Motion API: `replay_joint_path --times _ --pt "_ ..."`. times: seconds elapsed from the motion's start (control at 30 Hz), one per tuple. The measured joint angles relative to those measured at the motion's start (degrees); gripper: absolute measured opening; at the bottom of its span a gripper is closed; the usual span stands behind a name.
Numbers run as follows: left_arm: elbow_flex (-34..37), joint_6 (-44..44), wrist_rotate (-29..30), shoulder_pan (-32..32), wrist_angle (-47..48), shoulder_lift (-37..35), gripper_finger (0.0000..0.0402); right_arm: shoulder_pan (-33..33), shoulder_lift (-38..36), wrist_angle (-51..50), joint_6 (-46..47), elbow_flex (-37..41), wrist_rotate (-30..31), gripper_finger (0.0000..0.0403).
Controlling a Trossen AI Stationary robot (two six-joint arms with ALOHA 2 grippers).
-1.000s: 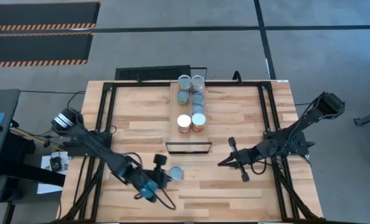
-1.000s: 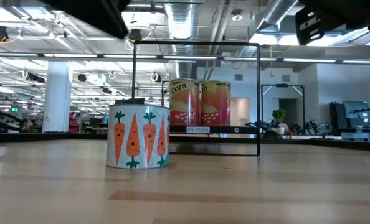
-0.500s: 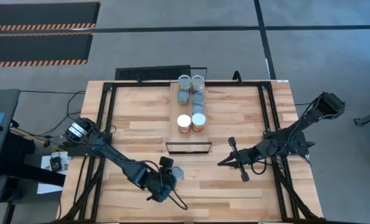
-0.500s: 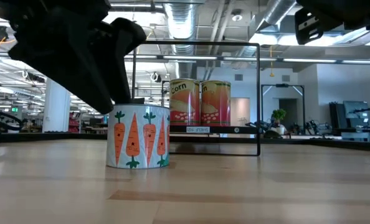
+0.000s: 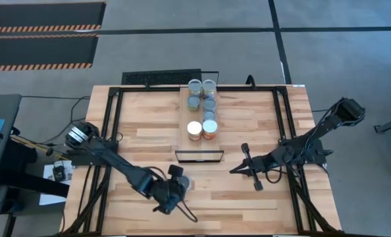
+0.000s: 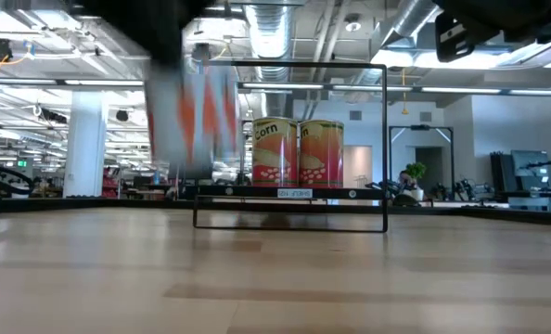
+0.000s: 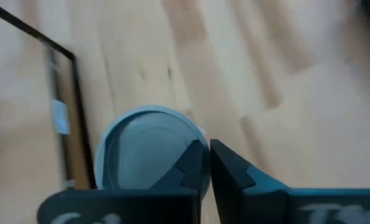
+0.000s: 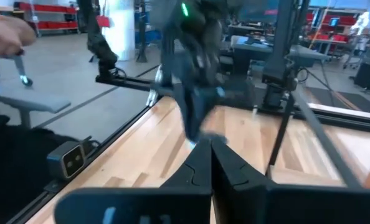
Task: Pick and place cans onto a shelf
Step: Put the carrot can on the shelf
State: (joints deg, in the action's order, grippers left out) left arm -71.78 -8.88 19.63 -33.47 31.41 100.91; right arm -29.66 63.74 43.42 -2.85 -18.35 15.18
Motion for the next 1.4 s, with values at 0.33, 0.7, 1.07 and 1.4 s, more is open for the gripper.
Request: replay_joint_path --times 0.33,0.7,1.07,1.4 --pt "-18.4 -6.5 8.3 4.8 19.0 -21.3 0.0002 3.9 -3.3 -0.2 -0.5 0.0 -0.2 0.0009" --pt "-22.3 7.4 -4.7 37.2 27.0 -24.7 0.0001 22.7 -7.9 -2.2 5.7 -1.9 2.9 0.0007" --pt "-22.3 7.8 -19.9 49.5 22.1 -16.3 0.0 36.4 -7.3 -21.3 19.0 -11.9 1.4 0.001" --pt "-22.3 5.7 -20.1 51.2 21.2 -3.1 0.0 38.5 -7.1 -37.3 23.6 -21.6 1.3 0.0012"
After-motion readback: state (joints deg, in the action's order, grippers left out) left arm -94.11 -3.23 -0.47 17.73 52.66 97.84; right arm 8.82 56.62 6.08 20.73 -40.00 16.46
